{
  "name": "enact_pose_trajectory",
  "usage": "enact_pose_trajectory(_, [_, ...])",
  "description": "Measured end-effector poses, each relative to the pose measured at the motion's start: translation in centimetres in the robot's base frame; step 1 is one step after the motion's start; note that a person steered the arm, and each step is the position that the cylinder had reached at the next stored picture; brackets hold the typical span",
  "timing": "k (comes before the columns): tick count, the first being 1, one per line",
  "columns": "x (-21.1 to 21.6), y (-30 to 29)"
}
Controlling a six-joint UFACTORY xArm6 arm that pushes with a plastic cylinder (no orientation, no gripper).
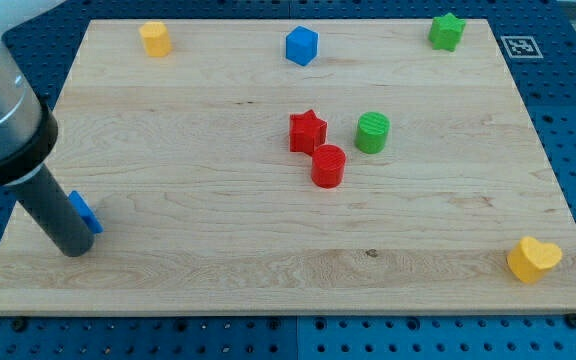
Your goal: Move the blue triangle towards the center left of the board
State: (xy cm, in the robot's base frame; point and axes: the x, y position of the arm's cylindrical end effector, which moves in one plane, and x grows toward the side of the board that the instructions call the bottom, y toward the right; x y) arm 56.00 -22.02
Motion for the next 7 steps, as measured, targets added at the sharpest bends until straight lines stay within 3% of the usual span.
enact_pose_trajectory(3, [-0.1, -1.0])
enact_pose_trajectory(6, [-4.4, -0.7])
enact_pose_trajectory(7, [-4.1, 2.2])
